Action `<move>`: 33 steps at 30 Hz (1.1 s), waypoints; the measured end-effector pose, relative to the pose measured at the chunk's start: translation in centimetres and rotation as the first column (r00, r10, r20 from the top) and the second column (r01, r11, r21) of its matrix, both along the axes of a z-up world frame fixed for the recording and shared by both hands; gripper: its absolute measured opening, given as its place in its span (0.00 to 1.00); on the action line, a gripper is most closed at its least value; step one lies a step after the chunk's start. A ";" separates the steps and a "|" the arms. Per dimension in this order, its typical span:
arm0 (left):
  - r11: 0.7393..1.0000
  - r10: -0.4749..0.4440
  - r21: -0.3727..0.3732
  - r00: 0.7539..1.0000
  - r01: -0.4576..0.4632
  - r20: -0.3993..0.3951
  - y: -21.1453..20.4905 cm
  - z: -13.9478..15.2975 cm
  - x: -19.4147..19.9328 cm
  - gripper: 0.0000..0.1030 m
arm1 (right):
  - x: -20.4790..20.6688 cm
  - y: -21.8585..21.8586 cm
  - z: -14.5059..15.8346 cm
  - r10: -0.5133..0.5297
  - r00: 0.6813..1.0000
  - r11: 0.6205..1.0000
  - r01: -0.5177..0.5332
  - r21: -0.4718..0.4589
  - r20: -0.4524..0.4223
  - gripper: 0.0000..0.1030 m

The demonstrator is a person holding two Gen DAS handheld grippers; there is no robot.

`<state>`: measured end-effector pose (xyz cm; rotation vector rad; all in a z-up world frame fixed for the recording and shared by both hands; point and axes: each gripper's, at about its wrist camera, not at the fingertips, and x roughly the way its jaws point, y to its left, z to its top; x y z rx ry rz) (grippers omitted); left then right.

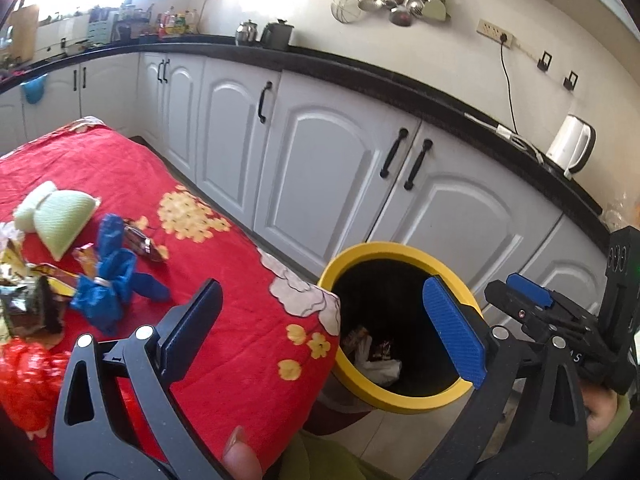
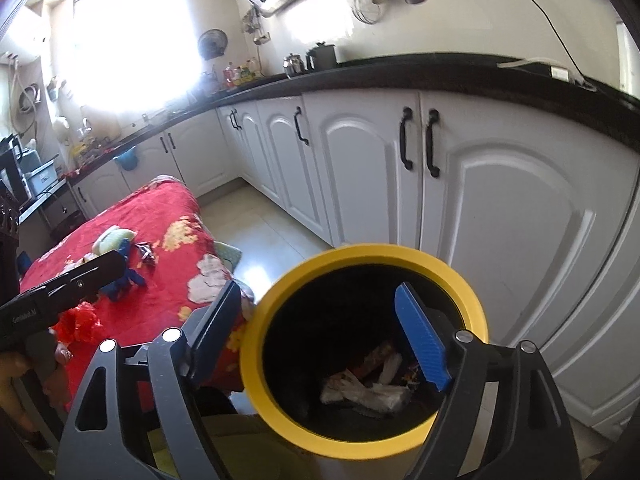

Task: Collect trash
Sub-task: 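Move both tools back toward the remaining trash on the table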

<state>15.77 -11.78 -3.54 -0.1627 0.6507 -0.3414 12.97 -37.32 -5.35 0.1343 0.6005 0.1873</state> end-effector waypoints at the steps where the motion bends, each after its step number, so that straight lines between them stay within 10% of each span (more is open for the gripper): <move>1: 1.000 0.005 -0.001 1.000 -0.005 0.006 0.2 0.2 -0.1 0.89 | 0.0 0.3 0.3 0.005 1.000 1.000 -0.005 -0.001 0.006 0.77; 33: 0.950 0.309 -0.071 0.946 -0.303 0.096 14.5 5.2 -3.0 0.89 | -1.4 13.2 4.2 0.292 0.954 0.957 -0.291 -0.020 0.074 0.82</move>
